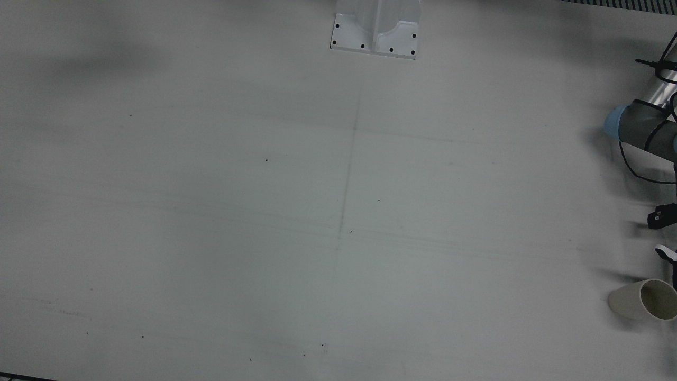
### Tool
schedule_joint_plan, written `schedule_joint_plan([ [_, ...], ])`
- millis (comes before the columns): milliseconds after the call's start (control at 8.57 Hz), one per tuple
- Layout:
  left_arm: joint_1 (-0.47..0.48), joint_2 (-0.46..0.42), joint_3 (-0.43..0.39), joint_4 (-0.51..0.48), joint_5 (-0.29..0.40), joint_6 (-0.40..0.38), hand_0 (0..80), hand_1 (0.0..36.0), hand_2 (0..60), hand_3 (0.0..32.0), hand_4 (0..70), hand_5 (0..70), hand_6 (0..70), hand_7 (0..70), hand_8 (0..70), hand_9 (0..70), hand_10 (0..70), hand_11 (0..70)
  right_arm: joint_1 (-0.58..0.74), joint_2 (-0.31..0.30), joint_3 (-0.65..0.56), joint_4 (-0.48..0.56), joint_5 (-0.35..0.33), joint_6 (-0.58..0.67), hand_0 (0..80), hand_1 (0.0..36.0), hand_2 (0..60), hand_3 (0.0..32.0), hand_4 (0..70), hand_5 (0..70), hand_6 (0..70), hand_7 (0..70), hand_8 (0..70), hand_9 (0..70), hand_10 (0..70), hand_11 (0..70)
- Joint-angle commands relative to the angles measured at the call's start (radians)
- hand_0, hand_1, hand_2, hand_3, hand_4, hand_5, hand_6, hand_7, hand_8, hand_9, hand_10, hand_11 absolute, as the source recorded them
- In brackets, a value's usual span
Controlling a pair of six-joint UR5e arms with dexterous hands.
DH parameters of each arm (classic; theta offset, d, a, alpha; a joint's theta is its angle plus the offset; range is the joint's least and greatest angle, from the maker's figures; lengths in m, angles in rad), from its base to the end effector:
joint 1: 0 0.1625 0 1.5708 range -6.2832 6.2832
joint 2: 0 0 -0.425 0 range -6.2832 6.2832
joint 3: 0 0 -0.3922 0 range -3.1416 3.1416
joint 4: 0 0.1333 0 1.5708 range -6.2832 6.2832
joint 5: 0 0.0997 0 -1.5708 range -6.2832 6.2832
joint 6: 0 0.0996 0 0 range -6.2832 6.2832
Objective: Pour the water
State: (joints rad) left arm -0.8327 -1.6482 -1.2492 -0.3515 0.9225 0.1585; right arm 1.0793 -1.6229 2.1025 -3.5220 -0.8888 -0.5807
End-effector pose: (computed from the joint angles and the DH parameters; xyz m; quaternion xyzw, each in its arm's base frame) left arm 0.1954 -0.5023 0.7717 0.0024 0.7367 -0.6735 0.0610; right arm -0.0219 -0.4563 0.4975 0.2554 -0.6879 0.6704 0.1100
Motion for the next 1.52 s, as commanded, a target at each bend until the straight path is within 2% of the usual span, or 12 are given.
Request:
schedule_joint_plan([
  [0,-0.011,0.007,-0.097,0.069,0.002,-0.002,47.9,1.9,0.0,0.0,17.9,2.1,0.9,1.8,0.0,0.0,0.7,2.1,-0.021,0.020,-0.155,0.008,0.001,0.105,43.8,15.7,37.9,0.0,23.2,66.1,4.8,10.8,4.5,9.4,7.7,11.9],
  [233,-0.013,0.014,-0.183,0.130,0.009,-0.007,48.0,2.8,0.0,0.0,17.5,2.7,0.9,2.0,0.0,0.0,0.9,2.4,-0.155,0.098,-0.223,0.008,0.011,0.256,42.4,13.4,33.1,0.0,23.6,63.4,5.3,11.2,6.8,12.6,9.3,14.1],
  [350,-0.041,0.043,-0.264,0.182,0.039,-0.010,48.2,3.4,0.0,0.0,17.5,3.4,0.9,2.0,0.0,0.0,0.9,2.5,-0.209,0.098,-0.222,0.008,0.014,0.334,41.9,12.8,32.2,0.0,23.6,63.2,6.0,12.1,7.9,14.2,10.9,16.4],
  [467,-0.069,0.057,-0.321,0.216,0.064,-0.008,48.4,3.8,0.0,0.0,17.7,4.1,1.1,2.4,0.0,0.0,0.9,2.5,-0.254,0.083,-0.228,0.006,0.014,0.349,42.3,12.9,32.4,0.0,23.9,64.4,6.7,12.9,8.6,15.0,12.2,18.3],
  [584,-0.084,0.059,-0.354,0.232,0.074,-0.004,48.6,4.3,0.0,0.0,17.7,4.5,1.4,2.8,0.0,0.0,1.0,2.8,-0.283,0.040,-0.269,0.037,0.016,0.352,43.1,13.3,32.2,0.0,24.0,66.1,7.4,13.7,9.0,15.6,13.0,19.5],
  [700,-0.086,0.057,-0.355,0.233,0.078,0.000,48.6,4.6,0.0,0.0,17.7,5.0,1.6,3.3,0.0,0.0,1.0,2.7,-0.289,-0.018,-0.356,0.167,0.016,0.343,43.5,13.4,32.4,0.0,23.7,68.1,8.5,13.9,9.4,16.0,13.1,19.6],
  [817,-0.079,0.057,-0.355,0.233,0.078,0.000,48.7,4.6,0.0,0.0,17.7,5.3,1.7,3.4,0.0,0.0,1.0,2.7,-0.285,-0.053,-0.424,0.266,0.016,0.320,43.1,13.0,31.2,0.0,21.2,64.5,7.8,12.5,10.2,17.0,14.3,21.4],
  [934,-0.080,0.057,-0.355,0.233,0.075,0.000,48.5,4.3,0.0,0.0,17.6,5.0,1.5,3.3,0.0,0.0,1.1,2.9,-0.271,-0.067,-0.438,0.281,0.014,0.308,43.3,12.9,30.4,0.0,20.4,63.0,7.4,12.5,10.4,17.4,14.2,21.3],
  [1167,-0.085,0.061,-0.361,0.232,0.072,-0.005,48.5,4.4,0.0,0.0,17.1,4.7,1.1,2.9,0.0,0.0,1.2,3.0,-0.221,-0.052,-0.513,0.322,0.014,0.285,45.4,15.0,33.8,0.0,19.8,64.1,7.6,12.8,10.8,17.8,13.5,20.5],
  [1401,-0.080,0.079,-0.374,0.230,0.065,-0.002,48.5,4.6,0.0,0.0,16.6,4.6,0.7,2.5,0.0,0.0,1.0,2.7,-0.150,0.017,-0.632,0.412,0.017,0.195,46.1,16.8,37.2,0.0,19.0,63.8,8.0,12.1,11.8,18.9,14.8,22.6],
])
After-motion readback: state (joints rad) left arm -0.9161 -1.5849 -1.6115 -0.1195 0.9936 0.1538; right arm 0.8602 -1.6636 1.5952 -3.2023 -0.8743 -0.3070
